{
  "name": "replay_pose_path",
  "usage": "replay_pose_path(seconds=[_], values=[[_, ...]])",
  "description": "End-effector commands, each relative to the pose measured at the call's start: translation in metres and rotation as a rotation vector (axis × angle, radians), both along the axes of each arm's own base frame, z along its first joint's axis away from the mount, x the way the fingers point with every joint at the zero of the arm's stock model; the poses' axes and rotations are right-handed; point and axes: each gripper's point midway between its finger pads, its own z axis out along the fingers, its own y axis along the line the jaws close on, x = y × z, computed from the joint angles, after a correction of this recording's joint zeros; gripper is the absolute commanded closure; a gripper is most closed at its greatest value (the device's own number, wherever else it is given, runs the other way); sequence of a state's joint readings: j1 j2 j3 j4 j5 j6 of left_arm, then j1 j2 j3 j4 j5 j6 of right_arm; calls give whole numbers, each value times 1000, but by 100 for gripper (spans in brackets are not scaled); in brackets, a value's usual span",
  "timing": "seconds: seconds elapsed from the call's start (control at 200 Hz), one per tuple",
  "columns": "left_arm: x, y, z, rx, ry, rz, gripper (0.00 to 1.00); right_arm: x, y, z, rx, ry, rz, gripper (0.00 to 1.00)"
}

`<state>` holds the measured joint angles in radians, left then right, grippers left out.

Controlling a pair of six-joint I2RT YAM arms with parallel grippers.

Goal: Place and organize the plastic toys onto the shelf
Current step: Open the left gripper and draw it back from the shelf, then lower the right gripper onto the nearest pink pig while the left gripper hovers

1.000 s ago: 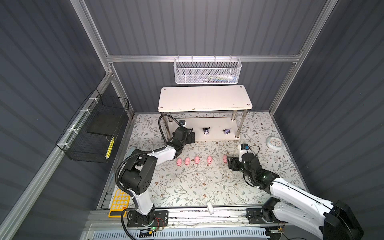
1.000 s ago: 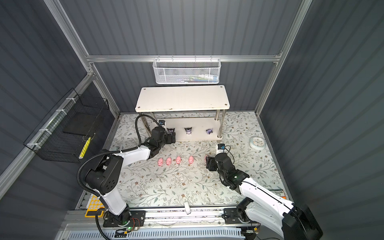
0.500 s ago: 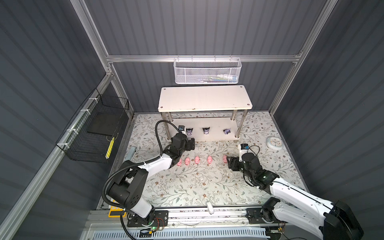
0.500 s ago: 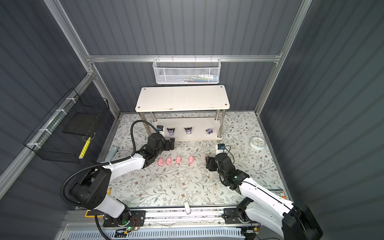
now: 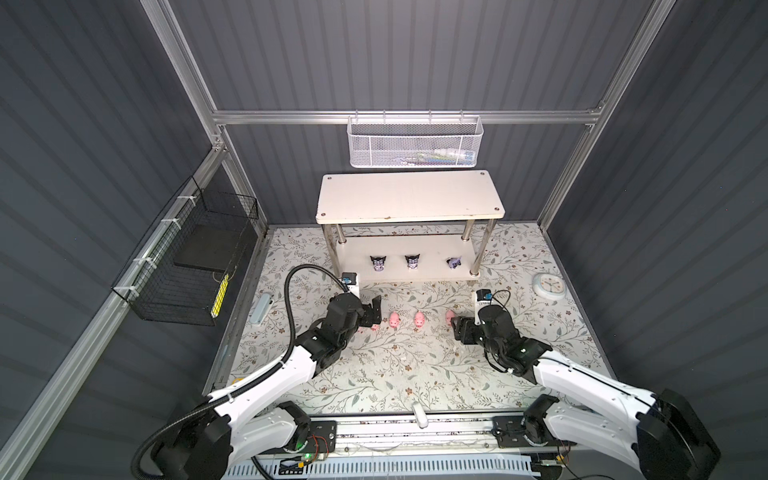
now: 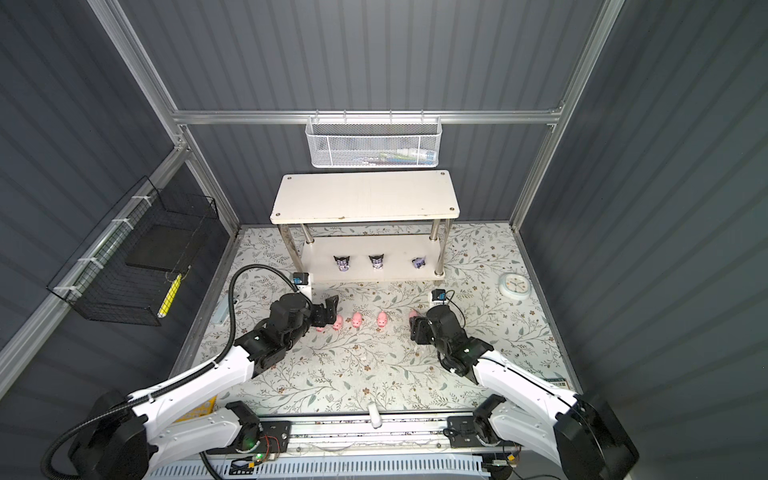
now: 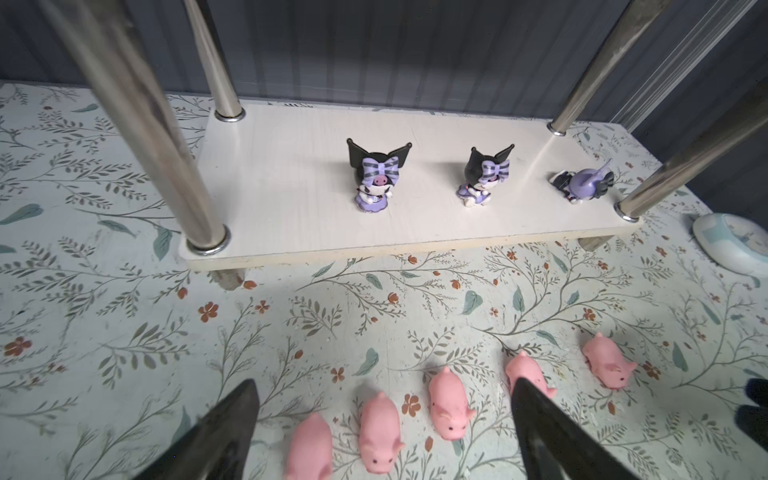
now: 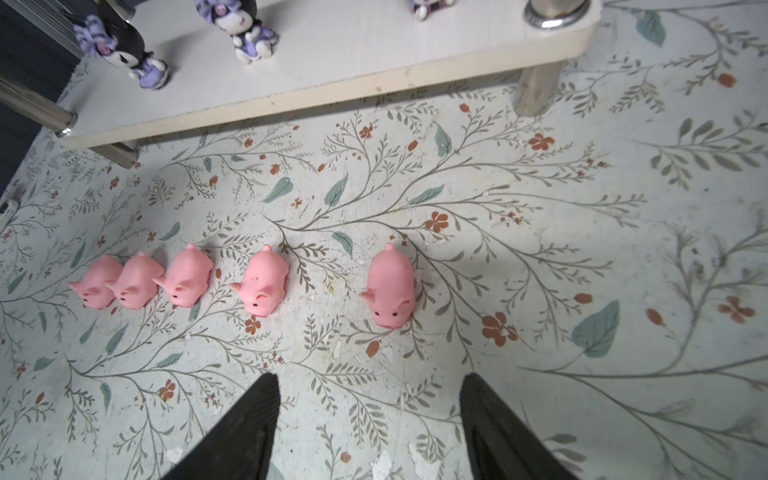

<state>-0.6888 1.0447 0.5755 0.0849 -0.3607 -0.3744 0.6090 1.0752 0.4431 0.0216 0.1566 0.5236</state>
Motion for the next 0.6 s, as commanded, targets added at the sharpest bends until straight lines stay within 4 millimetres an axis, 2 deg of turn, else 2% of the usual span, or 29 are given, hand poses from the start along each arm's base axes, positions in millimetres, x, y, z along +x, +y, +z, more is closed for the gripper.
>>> replay_pose_path(seconds=[0.0, 0.235, 0.595], values=[[-17, 17, -9, 6, 45, 40, 6, 7, 8, 4, 10, 21, 8, 28], [-35, 37, -16, 9, 60, 69, 5, 23, 14, -10, -49, 67, -5, 23], [-38, 43, -23, 15, 55, 84, 5, 36, 16, -36, -131, 124, -23, 24]])
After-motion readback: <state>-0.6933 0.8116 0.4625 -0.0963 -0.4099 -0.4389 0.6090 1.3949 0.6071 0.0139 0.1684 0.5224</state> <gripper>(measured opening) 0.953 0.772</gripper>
